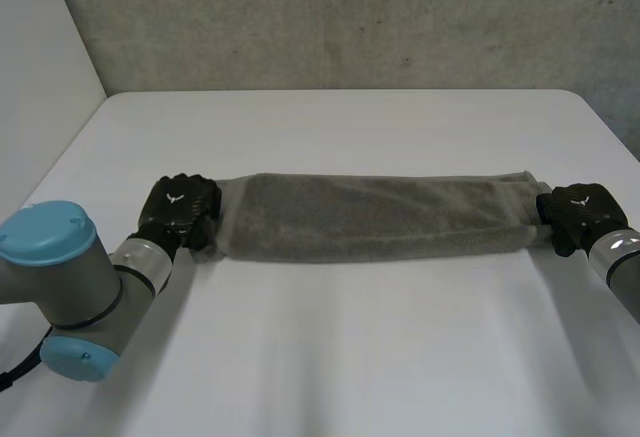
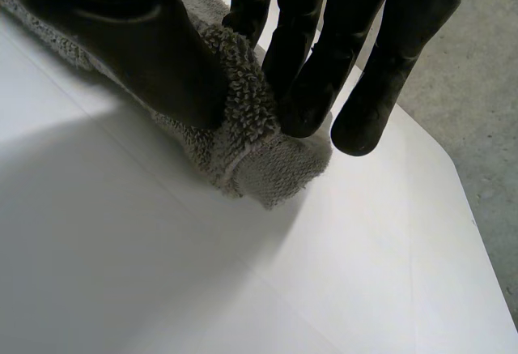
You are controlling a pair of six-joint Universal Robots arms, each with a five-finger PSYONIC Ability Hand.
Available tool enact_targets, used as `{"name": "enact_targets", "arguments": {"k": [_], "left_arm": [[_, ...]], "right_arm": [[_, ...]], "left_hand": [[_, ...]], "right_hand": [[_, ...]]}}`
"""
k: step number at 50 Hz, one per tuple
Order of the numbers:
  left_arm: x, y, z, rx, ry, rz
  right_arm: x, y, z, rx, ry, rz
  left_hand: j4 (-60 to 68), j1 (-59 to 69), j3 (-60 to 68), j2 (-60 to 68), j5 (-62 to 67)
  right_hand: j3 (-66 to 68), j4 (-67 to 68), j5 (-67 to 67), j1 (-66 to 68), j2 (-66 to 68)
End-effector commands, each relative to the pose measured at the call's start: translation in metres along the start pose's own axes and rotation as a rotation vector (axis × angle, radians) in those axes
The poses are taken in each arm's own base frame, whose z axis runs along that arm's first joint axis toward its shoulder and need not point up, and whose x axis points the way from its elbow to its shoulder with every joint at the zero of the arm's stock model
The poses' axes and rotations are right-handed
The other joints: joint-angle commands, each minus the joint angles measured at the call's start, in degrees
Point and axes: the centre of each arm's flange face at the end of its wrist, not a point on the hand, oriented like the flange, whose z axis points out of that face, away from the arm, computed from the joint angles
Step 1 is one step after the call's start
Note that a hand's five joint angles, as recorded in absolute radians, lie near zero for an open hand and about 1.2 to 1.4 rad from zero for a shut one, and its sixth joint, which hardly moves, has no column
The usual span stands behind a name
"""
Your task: Fold the towel.
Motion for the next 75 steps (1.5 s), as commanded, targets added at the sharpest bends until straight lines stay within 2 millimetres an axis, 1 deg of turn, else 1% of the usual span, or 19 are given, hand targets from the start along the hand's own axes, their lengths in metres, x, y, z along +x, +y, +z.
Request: {"name": "enact_targets", "arguments": {"k": [1, 18, 42, 47, 54, 58, 59, 60, 62, 63, 65, 66, 67, 68, 70, 71, 73, 74, 75], "left_arm": [[0.000, 0.007, 0.002, -0.012, -0.002, 0.002], [0.001, 0.009, -0.003, -0.038, -0.001, -0.005], [0.004, -0.010, -0.021, -0.010, 0.008, -0.002], [0.001, -0.016, -0.024, 0.004, 0.000, -0.002], [-0.010, -0.050, -0.027, 0.103, -0.035, -0.005], [-0.014, -0.059, -0.026, 0.131, -0.045, -0.026], [-0.015, -0.062, -0.025, 0.135, -0.046, -0.039], [-0.015, -0.062, -0.025, 0.130, -0.045, -0.046], [-0.015, -0.062, -0.025, 0.121, -0.045, -0.051], [-0.015, -0.062, -0.025, 0.120, -0.045, -0.051], [-0.015, -0.061, -0.026, 0.101, -0.044, -0.058], [-0.015, -0.061, -0.026, 0.101, -0.044, -0.059], [-0.014, -0.058, -0.027, 0.089, -0.043, -0.061], [-0.013, -0.056, -0.027, 0.082, -0.042, -0.061], [-0.014, -0.054, -0.027, 0.075, -0.043, -0.061], [-0.015, -0.053, -0.027, 0.072, -0.047, -0.062], [-0.015, -0.052, -0.026, 0.069, -0.045, -0.061], [-0.015, -0.052, -0.026, 0.069, -0.045, -0.061], [-0.015, -0.051, -0.026, 0.068, -0.045, -0.061]], "right_arm": [[0.001, 0.000, 0.000, 0.000, 0.003, 0.002], [0.018, -0.003, 0.006, 0.011, 0.050, -0.002], [0.043, -0.006, 0.000, 0.012, 0.106, -0.019], [0.058, -0.002, -0.002, -0.025, 0.112, 0.004], [0.110, -0.003, 0.001, -0.072, 0.192, -0.063], [0.105, -0.020, 0.002, -0.065, 0.173, -0.126], [0.091, -0.037, 0.002, -0.042, 0.152, -0.138], [0.091, -0.037, 0.002, -0.041, 0.152, -0.138], [0.039, -0.089, -0.001, 0.071, 0.090, -0.170], [0.038, -0.089, -0.001, 0.072, 0.090, -0.170], [-0.025, -0.132, -0.013, 0.184, -0.002, -0.194], [-0.026, -0.132, -0.013, 0.184, -0.003, -0.194], [-0.058, -0.149, -0.021, 0.239, -0.059, -0.209], [-0.058, -0.149, -0.021, 0.239, -0.060, -0.209], [-0.130, -0.170, -0.043, 0.333, -0.202, -0.248], [-0.130, -0.170, -0.043, 0.333, -0.202, -0.249], [-0.195, -0.171, -0.062, 0.382, -0.342, -0.282], [-0.195, -0.171, -0.062, 0.382, -0.342, -0.282], [-0.219, -0.166, -0.068, 0.389, -0.393, -0.298]], "left_hand": [[-0.2, 0.5, -0.1, -0.1, 0.3], [-1.9, -1.2, -1.8, -1.8, -1.4], [-11.3, -10.6, -11.2, -11.2, -10.8], [-13.8, -13.1, -13.8, -13.7, -13.4], [-18.1, -17.5, -18.1, -18.1, -17.7], [-24.1, -23.4, -24.0, -24.0, -23.6], [-29.1, -28.4, -29.0, -29.0, -28.6], [-33.6, -32.9, -33.6, -33.5, -33.2], [-34.6, -34.0, -34.6, -34.6, -34.2], [-34.7, -34.0, -34.6, -34.6, -34.2], [-34.8, -34.2, -34.8, -34.7, -34.4], [-34.8, -34.2, -34.8, -34.7, -34.4], [-34.8, -34.2, -34.8, -34.7, -34.4], [-34.8, -34.2, -34.8, -34.7, -34.4], [-34.8, -34.2, -34.8, -34.7, -34.4], [-34.8, -34.2, -34.8, -34.7, -34.4], [-34.8, -34.2, -34.8, -34.7, -34.4], [-34.8, -34.2, -34.8, -34.7, -34.4], [-34.8, -34.2, -34.8, -34.7, -34.4]], "right_hand": [[2.7, 2.8, 3.6, 4.1, 3.5], [2.7, 2.8, 3.6, 4.1, 3.5], [2.7, 2.8, 3.6, 4.1, 3.5], [2.7, 2.8, 3.6, 4.1, 3.5], [2.7, 2.8, 3.6, 4.1, 3.5], [2.7, 2.8, 3.6, 4.1, 3.5], [2.7, 2.8, 3.6, 4.1, 3.5], [2.7, 2.8, 3.6, 4.1, 3.5], [2.7, 2.8, 3.6, 4.1, 3.5], [2.7, 2.8, 3.6, 4.1, 3.5], [2.7, 2.8, 3.6, 4.1, 3.5], [2.7, 2.8, 3.6, 4.1, 3.5], [2.7, 2.8, 3.6, 4.1, 3.5], [2.7, 2.8, 3.6, 4.1, 3.5], [2.7, 2.8, 3.6, 4.1, 3.5], [2.7, 2.8, 3.6, 4.1, 3.5], [2.7, 2.8, 3.6, 4.1, 3.5], [2.7, 2.8, 3.6, 4.1, 3.5], [2.7, 2.8, 3.6, 4.1, 3.5]]}}
